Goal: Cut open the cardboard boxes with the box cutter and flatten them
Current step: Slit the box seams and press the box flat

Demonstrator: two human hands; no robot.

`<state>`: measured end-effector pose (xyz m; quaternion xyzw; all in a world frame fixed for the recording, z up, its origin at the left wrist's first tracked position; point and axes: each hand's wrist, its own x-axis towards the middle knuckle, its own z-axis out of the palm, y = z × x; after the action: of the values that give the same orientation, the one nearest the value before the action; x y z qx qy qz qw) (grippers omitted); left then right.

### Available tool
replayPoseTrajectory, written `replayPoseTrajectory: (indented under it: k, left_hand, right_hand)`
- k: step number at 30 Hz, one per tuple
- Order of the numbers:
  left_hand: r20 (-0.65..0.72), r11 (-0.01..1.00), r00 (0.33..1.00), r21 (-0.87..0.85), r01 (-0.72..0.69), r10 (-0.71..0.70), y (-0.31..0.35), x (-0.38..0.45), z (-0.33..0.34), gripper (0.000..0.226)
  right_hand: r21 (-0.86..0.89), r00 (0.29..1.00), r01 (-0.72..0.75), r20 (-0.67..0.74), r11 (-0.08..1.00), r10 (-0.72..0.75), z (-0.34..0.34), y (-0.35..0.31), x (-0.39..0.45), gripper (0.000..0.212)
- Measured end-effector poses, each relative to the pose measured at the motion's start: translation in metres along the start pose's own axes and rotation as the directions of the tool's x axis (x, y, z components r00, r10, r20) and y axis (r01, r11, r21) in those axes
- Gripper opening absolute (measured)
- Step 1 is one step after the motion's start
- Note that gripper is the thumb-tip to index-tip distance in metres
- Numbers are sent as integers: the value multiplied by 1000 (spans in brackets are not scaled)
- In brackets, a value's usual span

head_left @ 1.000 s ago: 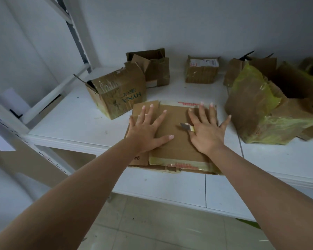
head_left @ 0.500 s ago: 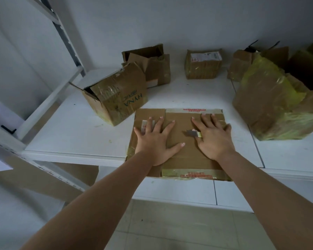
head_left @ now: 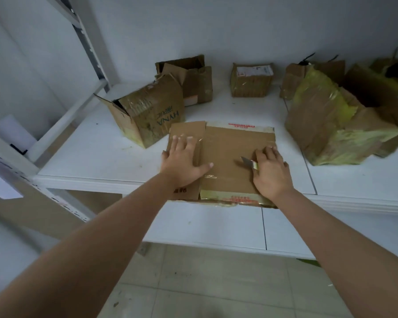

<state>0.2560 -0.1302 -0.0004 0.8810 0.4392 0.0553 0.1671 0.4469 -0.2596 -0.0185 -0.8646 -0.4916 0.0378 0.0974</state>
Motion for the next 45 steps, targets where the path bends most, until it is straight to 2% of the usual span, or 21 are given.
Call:
replayPoseTrajectory:
  k: [4, 7, 11, 14, 17, 20, 23, 25, 33, 40, 42, 45]
  left_hand:
    - [-22, 955, 958, -89, 285, -287, -6, -20, 6, 114]
    - [-34, 914, 913, -37, 404, -406, -4, -29, 20, 118]
    - [-115, 910, 903, -15, 415, -413, 7, -36, 24, 106]
    - [-198, 905, 883, -110, 412, -426, 9, -53, 27, 98]
    - [-267, 893, 857, -220, 392, -441, 9, -75, 34, 99]
    - [-297, 882, 845, -305, 358, -446, 8, -94, 29, 107]
    - [-367, 904, 836, -289, 316, -409, -1, -117, 15, 107]
    - [-406, 910, 819, -263, 320, -405, -12, -131, 5, 105]
    - [-434, 850, 735, -187, 493, -522, -61, -185, -29, 96]
    - [-573, 769, 563, -204, 606, -596, -139, -224, -71, 91]
    - [-589, 747, 526, -218, 628, -614, -166, -232, -83, 87]
    - [-560, 715, 499, -271, 644, -661, -199, -228, -99, 84]
  right_hand:
    - [-45, 994, -96, 43, 994, 98, 4, 0, -8, 50]
    - [-63, 979, -194, 52, 979, 197, 7, -5, -12, 52]
    - [26, 978, -206, 10, 978, 206, 9, -1, -16, 52]
    - [126, 980, -159, -102, 979, 172, 9, 7, -27, 50]
    - [228, 972, -89, -193, 970, 135, 5, 8, -40, 52]
    - [361, 968, -64, -204, 930, 145, -5, 1, -46, 55]
    - [434, 972, -79, -164, 898, 165, -14, -9, -52, 58]
    - [455, 978, -40, -166, 890, 129, -16, -20, -58, 59]
    - [459, 991, 103, -121, 883, -53, -13, -93, -68, 60]
    - [386, 962, 272, -135, 882, -237, -3, -191, -82, 71]
    - [378, 950, 313, -121, 871, -289, 3, -223, -79, 68]
    - [409, 952, 291, -38, 865, -302, 15, -264, -63, 59]
